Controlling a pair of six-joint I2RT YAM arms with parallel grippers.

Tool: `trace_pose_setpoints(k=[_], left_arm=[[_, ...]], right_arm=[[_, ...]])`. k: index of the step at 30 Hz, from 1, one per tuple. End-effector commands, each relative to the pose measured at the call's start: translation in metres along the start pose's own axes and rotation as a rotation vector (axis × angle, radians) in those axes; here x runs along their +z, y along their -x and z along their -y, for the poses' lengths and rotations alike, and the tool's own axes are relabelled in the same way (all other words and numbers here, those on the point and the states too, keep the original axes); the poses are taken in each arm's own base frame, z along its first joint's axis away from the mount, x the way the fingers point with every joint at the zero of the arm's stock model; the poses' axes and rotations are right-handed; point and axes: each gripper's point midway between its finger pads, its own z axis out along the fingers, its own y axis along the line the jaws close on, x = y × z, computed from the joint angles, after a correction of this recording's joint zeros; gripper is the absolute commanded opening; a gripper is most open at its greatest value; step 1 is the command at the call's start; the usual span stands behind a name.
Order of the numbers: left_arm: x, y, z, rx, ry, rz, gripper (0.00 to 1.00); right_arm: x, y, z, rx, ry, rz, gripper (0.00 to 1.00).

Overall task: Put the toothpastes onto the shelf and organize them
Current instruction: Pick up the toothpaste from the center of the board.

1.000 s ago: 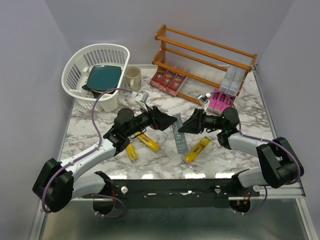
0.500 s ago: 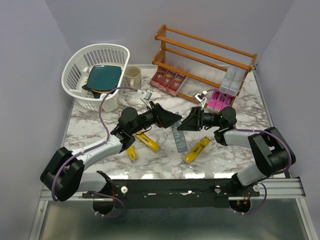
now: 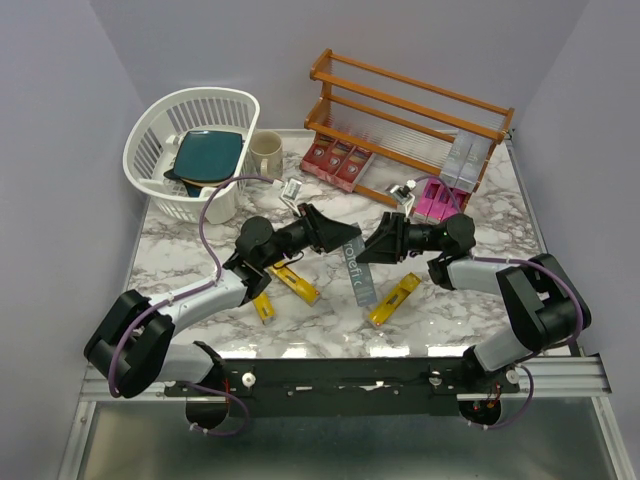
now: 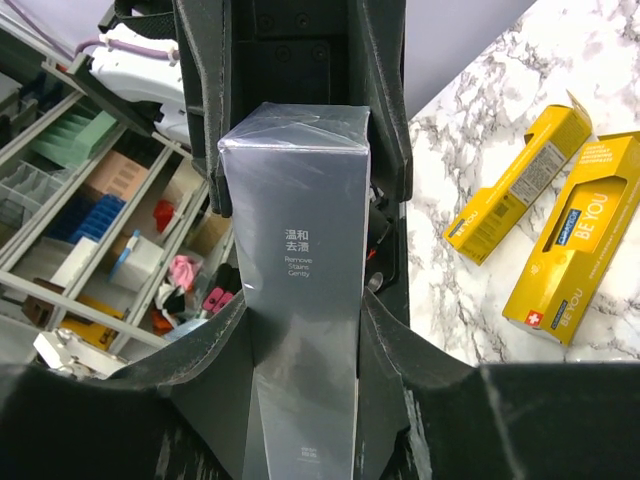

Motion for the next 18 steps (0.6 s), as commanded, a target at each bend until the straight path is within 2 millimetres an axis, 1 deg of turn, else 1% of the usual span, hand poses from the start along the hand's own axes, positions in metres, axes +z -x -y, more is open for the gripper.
trace_pose_setpoints(k=[1, 3, 4, 5, 6, 7, 9, 10, 11, 13, 14, 15, 16, 17, 18], left_arm=[[-0.003, 0.003, 0.041, 0.011, -0.146, 0.001, 0.27], [-0.004, 0.006, 0.042, 0.013, -0.145, 0.013, 0.26], [-0.004, 0.006, 0.042, 0.013, -0.144, 0.013, 0.26], [-0.004, 0.007, 0.042, 0.013, -0.143, 0.017, 0.25], [-0.004, 0.009, 0.041, 0.011, -0.135, 0.028, 0.22], [-0.004, 0.010, 0.041, 0.008, -0.127, 0.036, 0.21], [-0.004, 0.015, 0.038, 0.001, -0.103, 0.060, 0.15], [-0.004, 0.016, 0.038, 0.001, -0.100, 0.067, 0.14], [-0.004, 0.017, 0.037, 0.003, -0.094, 0.073, 0.13], [-0.004, 0.021, 0.035, 0.013, -0.078, 0.087, 0.13], [-0.005, 0.021, 0.033, 0.013, -0.063, 0.088, 0.13], [-0.006, 0.023, 0.030, 0.014, -0.048, 0.095, 0.12], [-0.005, 0.027, 0.026, 0.019, -0.027, 0.112, 0.12], [-0.007, 0.027, 0.021, 0.015, 0.002, 0.111, 0.12], [-0.008, 0.029, 0.017, 0.012, 0.023, 0.122, 0.12]], right_arm=[[0.006, 0.011, 0.001, -0.088, 0.001, 0.028, 0.50], [0.005, 0.011, 0.001, -0.093, -0.001, 0.027, 0.59], [0.005, 0.010, 0.001, -0.093, -0.003, 0.026, 0.70], [0.005, 0.010, -0.001, -0.109, -0.002, 0.025, 0.74], [0.005, 0.009, 0.000, -0.101, -0.009, 0.022, 0.77], [0.005, 0.010, 0.000, -0.105, -0.014, 0.022, 0.84], [0.004, 0.010, 0.000, -0.119, -0.036, 0.023, 0.87], [0.004, 0.010, 0.001, -0.122, -0.049, 0.023, 0.89], [0.003, 0.012, 0.004, -0.165, -0.066, 0.030, 0.90], [0.001, 0.012, 0.003, -0.162, -0.108, 0.029, 0.95], [0.000, 0.015, 0.006, -0.221, -0.136, 0.041, 0.96], [-0.002, 0.011, 0.011, -0.189, -0.177, 0.031, 0.96], [-0.004, 0.015, 0.002, -0.233, -0.189, 0.040, 0.98], [-0.006, 0.021, 0.006, -0.299, -0.233, 0.058, 0.98], [-0.010, 0.018, 0.010, -0.275, -0.280, 0.050, 0.98]])
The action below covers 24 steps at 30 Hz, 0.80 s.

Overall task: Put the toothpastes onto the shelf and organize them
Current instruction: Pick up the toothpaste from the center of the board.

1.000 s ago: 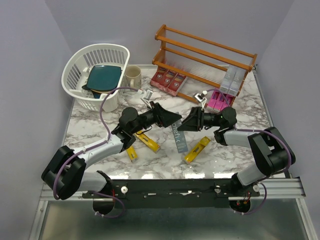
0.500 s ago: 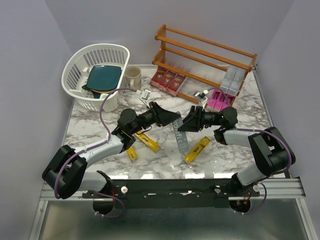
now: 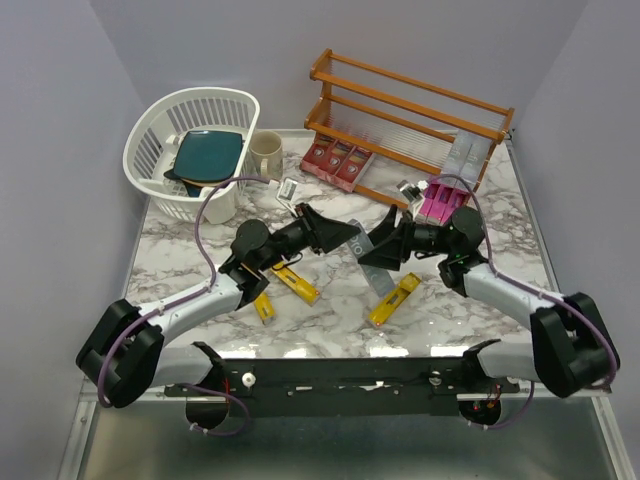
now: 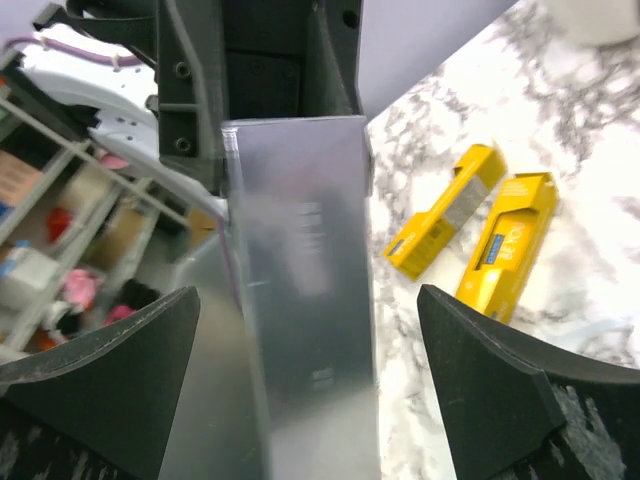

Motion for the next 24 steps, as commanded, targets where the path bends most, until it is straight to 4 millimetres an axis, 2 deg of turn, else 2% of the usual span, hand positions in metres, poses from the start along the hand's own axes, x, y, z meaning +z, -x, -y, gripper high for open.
trace_pose_setpoints(k=[1, 2, 4, 5, 7, 8, 11, 16, 19, 24], left_arm=[[-0.004, 0.022, -0.007, 0.016, 0.075, 0.090, 0.12], [-0.005, 0.025, -0.013, 0.001, 0.103, 0.105, 0.12], [-0.009, 0.030, -0.021, -0.020, 0.133, 0.127, 0.12], [-0.010, 0.033, -0.025, -0.041, 0.145, 0.138, 0.12], [-0.014, 0.040, -0.033, -0.098, 0.170, 0.167, 0.12], [-0.015, 0.042, -0.038, -0.120, 0.182, 0.178, 0.12], [-0.019, 0.050, -0.049, -0.190, 0.213, 0.217, 0.12], [-0.020, 0.059, -0.060, -0.294, 0.237, 0.254, 0.13], [-0.022, 0.066, -0.065, -0.315, 0.251, 0.288, 0.12], [-0.023, 0.072, -0.065, -0.335, 0.255, 0.319, 0.12]], right_arm=[[-0.010, 0.012, 0.007, -0.157, -0.187, 0.022, 1.00], [-0.013, 0.017, 0.013, -0.217, -0.241, 0.044, 1.00], [-0.021, 0.016, 0.016, -0.242, -0.310, 0.052, 1.00], [-0.028, 0.024, 0.017, -0.303, -0.362, 0.087, 1.00], [-0.036, 0.017, 0.026, -0.309, -0.419, 0.102, 1.00], [-0.040, 0.021, 0.025, -0.348, -0.442, 0.126, 1.00], [-0.048, 0.017, 0.032, -0.394, -0.495, 0.146, 1.00], [-0.046, 0.019, 0.025, -0.488, -0.527, 0.162, 1.00], [-0.044, 0.016, 0.028, -0.519, -0.558, 0.157, 1.00], [-0.039, 0.014, 0.030, -0.565, -0.583, 0.152, 0.98]])
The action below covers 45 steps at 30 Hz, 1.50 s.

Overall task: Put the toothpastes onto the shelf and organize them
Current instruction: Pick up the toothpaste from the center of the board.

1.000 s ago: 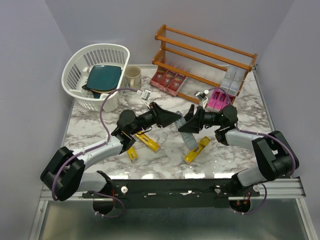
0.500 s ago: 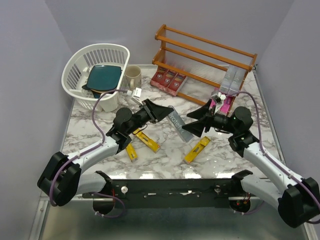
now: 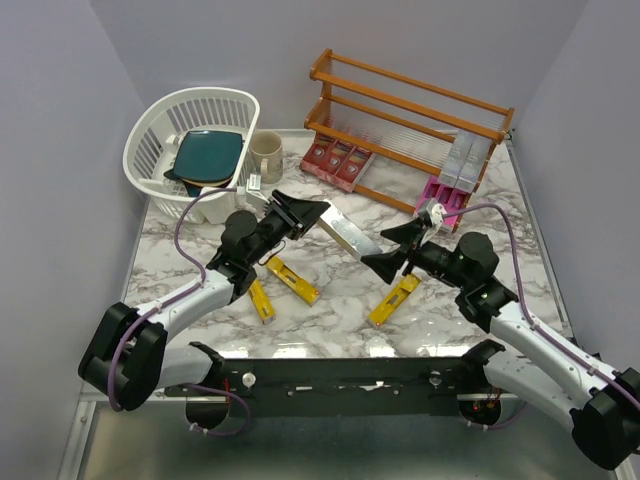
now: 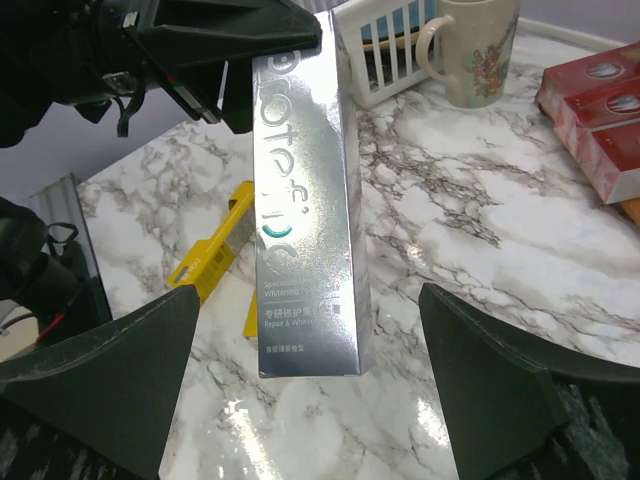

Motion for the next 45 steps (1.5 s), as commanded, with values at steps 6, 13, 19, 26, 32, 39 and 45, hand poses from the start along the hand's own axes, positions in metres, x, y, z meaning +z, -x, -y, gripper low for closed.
trace_pose_setpoints(k=[6, 13, 19, 26, 32, 39, 45], left_arm=[[0.002, 0.017, 0.015, -0.090, -0.036, 0.077, 0.13], [0.002, 0.016, 0.019, -0.107, -0.053, 0.067, 0.13], [0.004, 0.013, 0.020, -0.128, -0.067, 0.051, 0.13], [0.003, 0.011, 0.015, -0.130, -0.059, 0.046, 0.42], [-0.011, 0.029, 0.001, -0.016, 0.044, 0.110, 0.85], [-0.076, 0.086, -0.014, 0.338, 0.331, 0.348, 0.99], [-0.159, 0.126, 0.016, 0.658, 0.521, 0.514, 0.99]], right_arm=[[0.010, -0.013, 0.007, -0.119, -0.102, -0.027, 0.88], [0.015, -0.016, 0.007, -0.156, -0.123, -0.039, 0.76], [0.017, -0.019, 0.008, -0.159, -0.135, -0.055, 0.64], [0.016, -0.010, 0.000, -0.156, -0.110, -0.053, 0.38], [0.010, 0.000, 0.008, -0.113, -0.184, -0.055, 0.27], [-0.002, 0.009, 0.056, -0.045, -0.506, -0.103, 0.26], [-0.017, 0.031, 0.103, -0.018, -0.845, -0.102, 0.25]])
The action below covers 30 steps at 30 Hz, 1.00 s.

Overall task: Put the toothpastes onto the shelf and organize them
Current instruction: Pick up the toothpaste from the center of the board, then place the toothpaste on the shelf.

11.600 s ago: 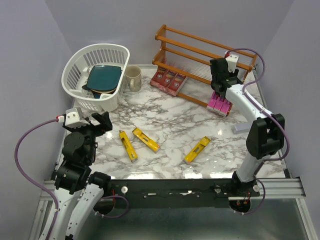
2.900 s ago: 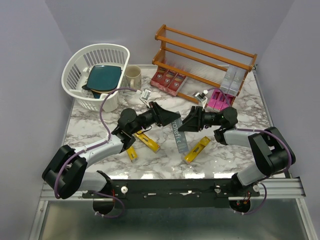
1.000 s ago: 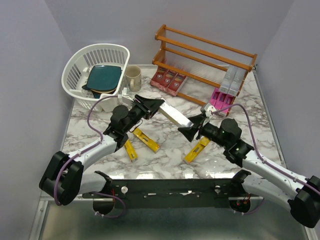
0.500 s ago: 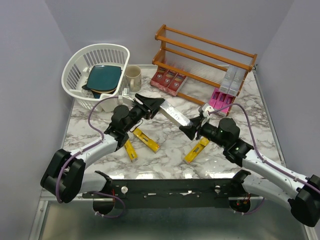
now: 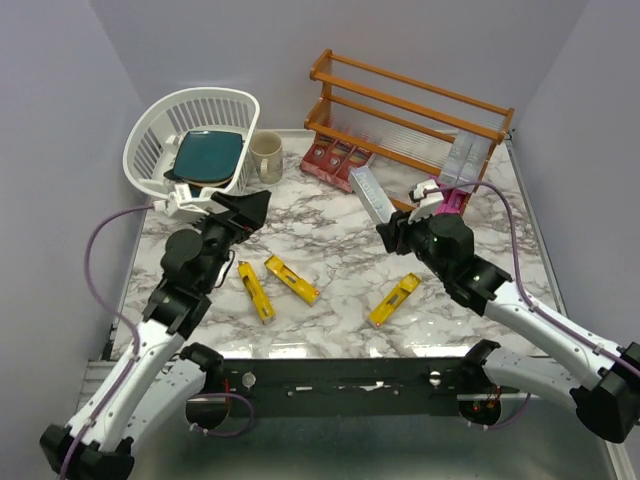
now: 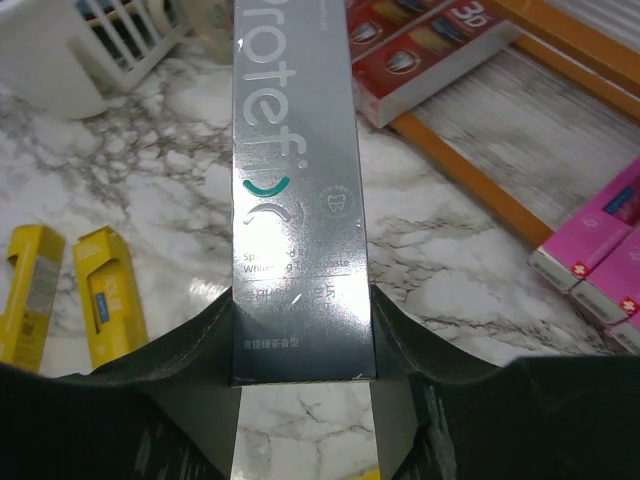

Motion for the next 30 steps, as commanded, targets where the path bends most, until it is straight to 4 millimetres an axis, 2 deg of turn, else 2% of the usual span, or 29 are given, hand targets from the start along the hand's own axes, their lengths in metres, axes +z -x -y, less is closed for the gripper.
trace_pose_setpoints(k=[1, 2, 3, 5, 8, 9, 10, 15, 16, 17, 22, 23, 24, 27, 30], left_arm=[[-0.047, 0.051, -0.043, 0.388, 0.266, 0.117, 0.99], [-0.060, 0.060, -0.042, 0.417, 0.281, 0.126, 0.99], [-0.067, 0.067, -0.043, 0.445, 0.299, 0.142, 0.99], [-0.081, 0.074, -0.044, 0.523, 0.310, 0.140, 0.99], [-0.093, 0.078, -0.052, 0.604, 0.321, 0.152, 0.99], [-0.095, 0.078, -0.054, 0.611, 0.323, 0.159, 0.99], [-0.095, 0.077, -0.055, 0.617, 0.320, 0.159, 0.99], [-0.096, 0.069, -0.062, 0.645, 0.290, 0.157, 0.99], [-0.096, 0.069, -0.062, 0.652, 0.288, 0.154, 0.99], [-0.096, 0.068, -0.064, 0.661, 0.299, 0.147, 0.99], [-0.097, 0.068, -0.070, 0.675, 0.311, 0.140, 0.99], [-0.098, 0.069, -0.071, 0.674, 0.316, 0.145, 0.99], [-0.098, 0.068, -0.071, 0.674, 0.313, 0.141, 0.99], [-0.099, 0.069, -0.071, 0.668, 0.306, 0.150, 0.99], [-0.100, 0.070, -0.069, 0.663, 0.297, 0.155, 0.99]], right_arm=[[0.002, 0.025, 0.056, 0.055, -0.376, 0.006, 0.24], [0.004, 0.044, 0.059, 0.069, -0.414, 0.028, 0.22], [0.007, 0.037, 0.073, 0.065, -0.502, -0.009, 0.21], [0.011, 0.044, 0.085, 0.080, -0.568, -0.008, 0.18], [0.022, 0.056, 0.106, 0.120, -0.647, 0.003, 0.18], [0.024, 0.068, 0.116, 0.142, -0.677, 0.027, 0.18], [0.032, 0.062, 0.123, 0.136, -0.705, 0.004, 0.18], [0.051, 0.074, 0.153, 0.151, -0.832, 0.011, 0.19], [0.055, 0.083, 0.156, 0.167, -0.843, 0.028, 0.19], [0.063, 0.077, 0.160, 0.165, -0.862, 0.009, 0.19], [0.087, 0.074, 0.170, 0.189, -0.904, -0.005, 0.19], [0.091, 0.080, 0.171, 0.200, -0.912, 0.008, 0.19], [0.096, 0.071, 0.177, 0.200, -0.936, -0.016, 0.19], [0.106, 0.065, 0.186, 0.214, -0.963, -0.028, 0.20], [0.107, 0.066, 0.197, 0.220, -1.010, -0.014, 0.20]])
